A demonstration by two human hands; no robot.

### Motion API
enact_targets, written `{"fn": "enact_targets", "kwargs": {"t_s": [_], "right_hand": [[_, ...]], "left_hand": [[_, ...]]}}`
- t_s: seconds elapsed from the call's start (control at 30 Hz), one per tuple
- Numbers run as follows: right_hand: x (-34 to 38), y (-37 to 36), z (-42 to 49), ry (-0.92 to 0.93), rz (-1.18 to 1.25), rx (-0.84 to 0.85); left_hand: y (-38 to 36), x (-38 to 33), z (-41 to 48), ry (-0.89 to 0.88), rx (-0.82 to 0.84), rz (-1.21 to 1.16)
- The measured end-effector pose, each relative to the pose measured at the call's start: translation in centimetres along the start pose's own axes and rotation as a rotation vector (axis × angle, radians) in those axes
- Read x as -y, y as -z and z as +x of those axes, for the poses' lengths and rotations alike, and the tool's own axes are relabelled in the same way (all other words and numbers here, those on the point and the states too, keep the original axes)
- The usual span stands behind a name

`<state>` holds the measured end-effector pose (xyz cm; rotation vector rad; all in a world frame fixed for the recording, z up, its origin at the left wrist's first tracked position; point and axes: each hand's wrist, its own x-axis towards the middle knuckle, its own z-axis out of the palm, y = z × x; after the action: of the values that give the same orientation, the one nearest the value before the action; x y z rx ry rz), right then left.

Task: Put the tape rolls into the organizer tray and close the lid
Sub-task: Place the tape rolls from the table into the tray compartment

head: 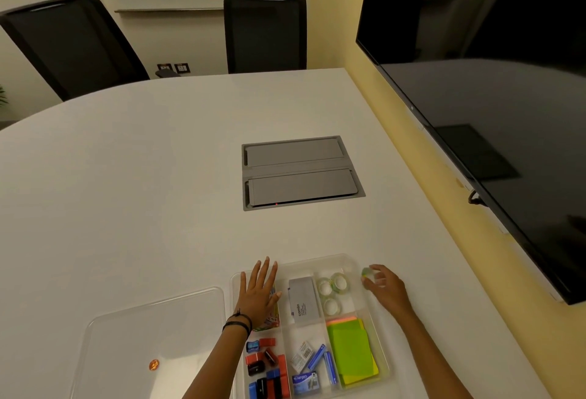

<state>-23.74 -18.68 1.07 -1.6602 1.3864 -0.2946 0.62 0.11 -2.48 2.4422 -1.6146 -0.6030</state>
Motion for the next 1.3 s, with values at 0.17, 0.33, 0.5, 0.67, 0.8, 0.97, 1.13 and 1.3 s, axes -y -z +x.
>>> {"fn": "enact_targets", "kwargs": {"t_s": [0.17,0.33,0.5,0.67,0.8,0.97,1.13,1.3], "right_hand": [[2.6,-1.7,-0.2,0.132,0.022,0.106],[3.2,-3.6,-0.9,0.208,-0.208,0.182],[2.7,-4.7,-1.9,0.241,-0.445,0.277],[2.7,-4.9,-2.5,0.236,-0.554,0.311],[2.6,-4.9,-2.7,0.238,-0.596,0.311],[2.6,-4.8,-2.9,0.249,-0.719,0.326],[2.6,-5.0,-2.9,0.244,-0.779,0.319],[2.5,-5.1,-2.4,0.223,-0.840,0.368]], "left_hand": [[0.0,0.0,-0.3,-0.051,-0.228,-0.034],[-0.4,0.2,-0.2,-0.056,-0.272,-0.037],[-0.8,0.5,0.1,-0.040,-0.116,-0.046],[-0.8,0.5,0.1,-0.039,-0.119,-0.026],[-0.8,0.7,0.2,-0.030,-0.093,-0.007],[-0.4,0.4,0.0,-0.021,-0.073,-0.018],[-0.2,0.3,-0.2,-0.048,-0.133,-0.021],[0.7,-0.3,-0.8,-0.045,-0.250,-0.001]]}}
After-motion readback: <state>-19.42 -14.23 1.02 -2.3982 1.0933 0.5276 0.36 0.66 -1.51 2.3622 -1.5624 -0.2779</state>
